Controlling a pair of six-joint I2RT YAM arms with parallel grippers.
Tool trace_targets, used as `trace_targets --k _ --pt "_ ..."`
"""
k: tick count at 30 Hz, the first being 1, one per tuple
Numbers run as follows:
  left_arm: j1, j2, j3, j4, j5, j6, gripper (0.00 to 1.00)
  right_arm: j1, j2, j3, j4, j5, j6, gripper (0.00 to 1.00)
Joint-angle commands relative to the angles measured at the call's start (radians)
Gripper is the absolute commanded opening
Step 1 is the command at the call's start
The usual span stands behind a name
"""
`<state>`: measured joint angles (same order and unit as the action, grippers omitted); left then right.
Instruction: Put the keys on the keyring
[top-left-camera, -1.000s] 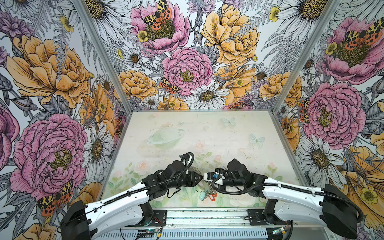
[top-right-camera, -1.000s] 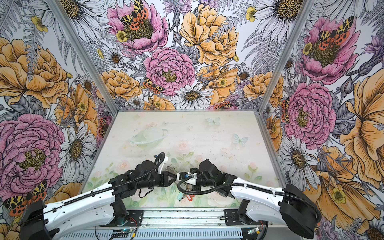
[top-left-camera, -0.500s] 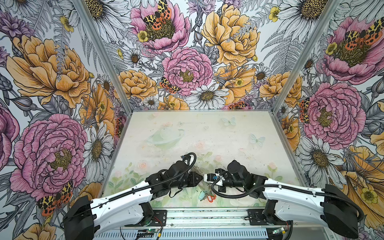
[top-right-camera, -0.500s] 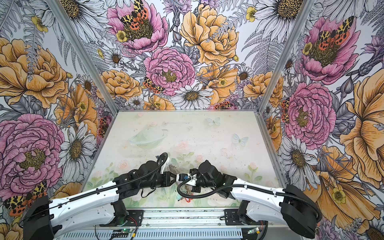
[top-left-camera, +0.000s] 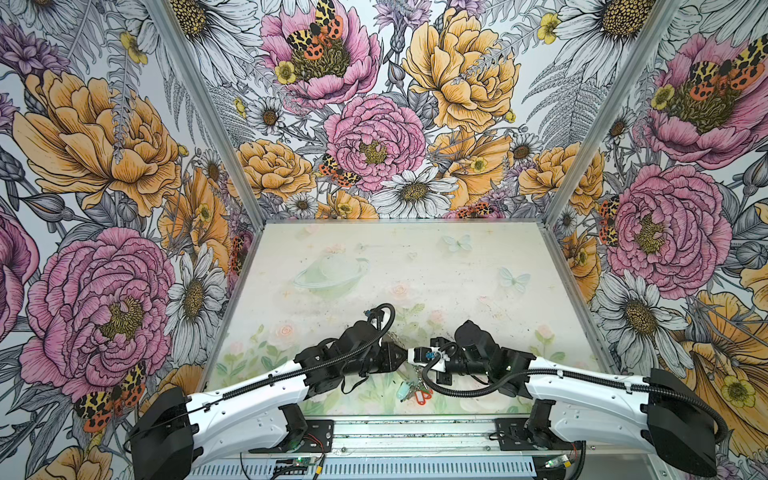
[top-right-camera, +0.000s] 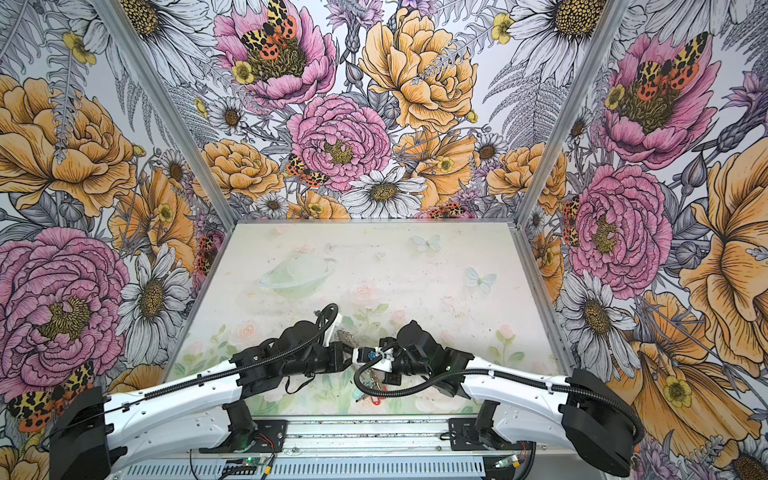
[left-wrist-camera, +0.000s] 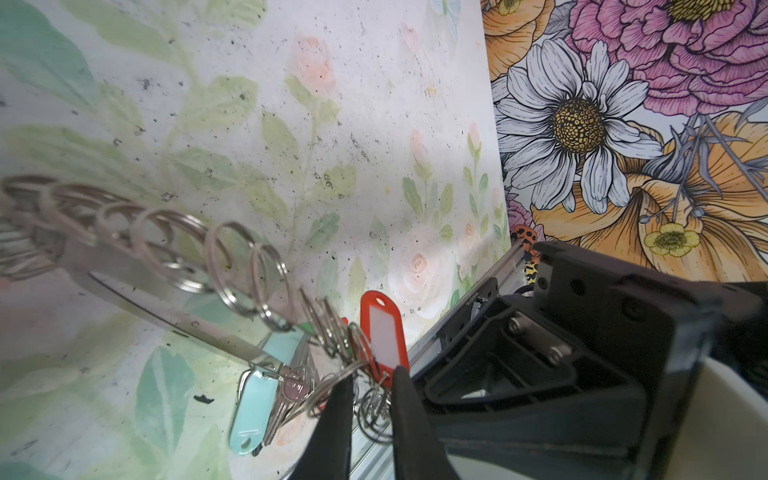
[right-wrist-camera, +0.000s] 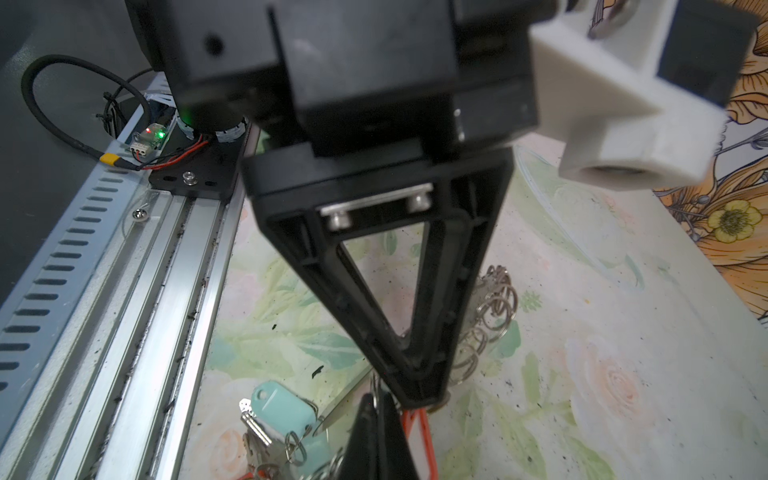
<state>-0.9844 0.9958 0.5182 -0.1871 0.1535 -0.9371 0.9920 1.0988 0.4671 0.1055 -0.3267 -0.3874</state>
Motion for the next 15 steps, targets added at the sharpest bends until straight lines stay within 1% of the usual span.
trace_targets --k 1,8,13,15 --pt "-0.012 0.019 0.011 0.016 0.021 0.0 0.19 0.009 -0.011 0.004 0.0 -0.002 -0.011 0.0" --pt "-0.016 0.028 0.015 0.016 0.014 0.006 0.09 0.009 -0.017 0.006 -0.008 0.012 -0.011 0.0" --pt "-0.016 0.006 0.005 0.007 -0.01 0.005 0.05 0.009 -0.025 0.007 -0.014 0.082 0.016 0.0" --pt "-0.016 -0.013 0.0 0.005 -0.035 0.004 0.04 0.01 -0.029 0.005 -0.013 0.105 0.038 0.0"
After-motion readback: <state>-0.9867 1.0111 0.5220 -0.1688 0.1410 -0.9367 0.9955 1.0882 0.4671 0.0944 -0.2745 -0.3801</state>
